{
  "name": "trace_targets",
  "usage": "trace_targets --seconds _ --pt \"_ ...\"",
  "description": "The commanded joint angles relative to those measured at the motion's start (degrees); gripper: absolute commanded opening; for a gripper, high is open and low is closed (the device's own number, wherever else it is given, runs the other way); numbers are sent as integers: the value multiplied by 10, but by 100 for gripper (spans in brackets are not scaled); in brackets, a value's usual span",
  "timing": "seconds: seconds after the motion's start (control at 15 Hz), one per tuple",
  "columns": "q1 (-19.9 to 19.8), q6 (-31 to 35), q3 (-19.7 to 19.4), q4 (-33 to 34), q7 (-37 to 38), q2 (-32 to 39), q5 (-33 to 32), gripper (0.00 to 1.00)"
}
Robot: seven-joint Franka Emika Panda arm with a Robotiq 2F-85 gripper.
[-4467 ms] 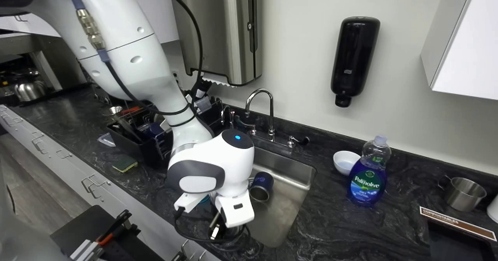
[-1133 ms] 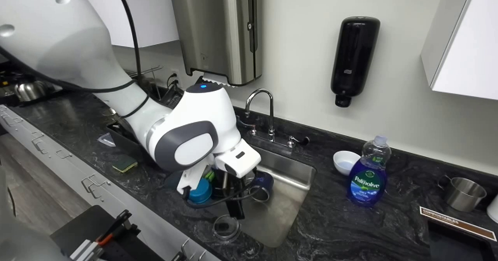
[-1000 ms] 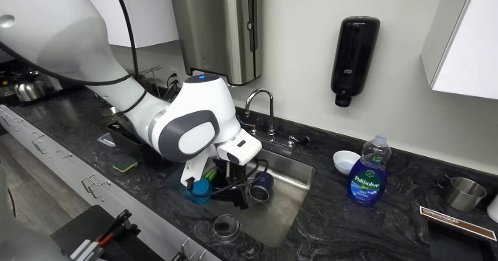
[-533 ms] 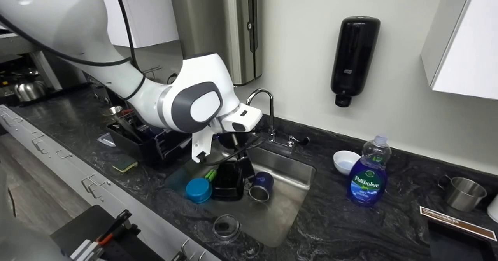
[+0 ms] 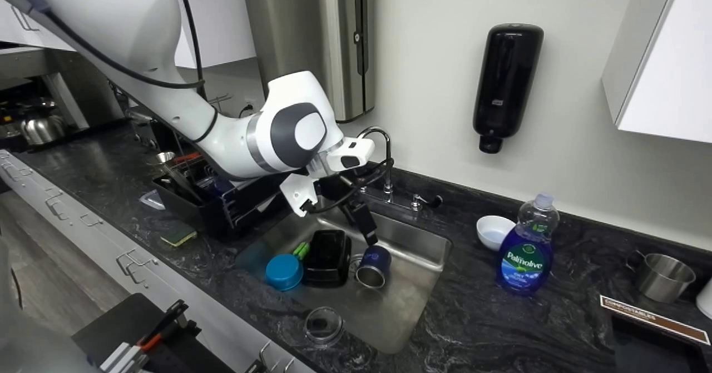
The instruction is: Take the lid off of the blue cup in the sink and place it on the edge outside of the sink
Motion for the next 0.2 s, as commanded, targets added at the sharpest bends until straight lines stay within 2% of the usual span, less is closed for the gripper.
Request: trace_targets --seconds 0.0,0.13 --pt "8 -2 -8 4 -2 4 2 100" --pt "8 -4 -8 6 -2 5 1 100"
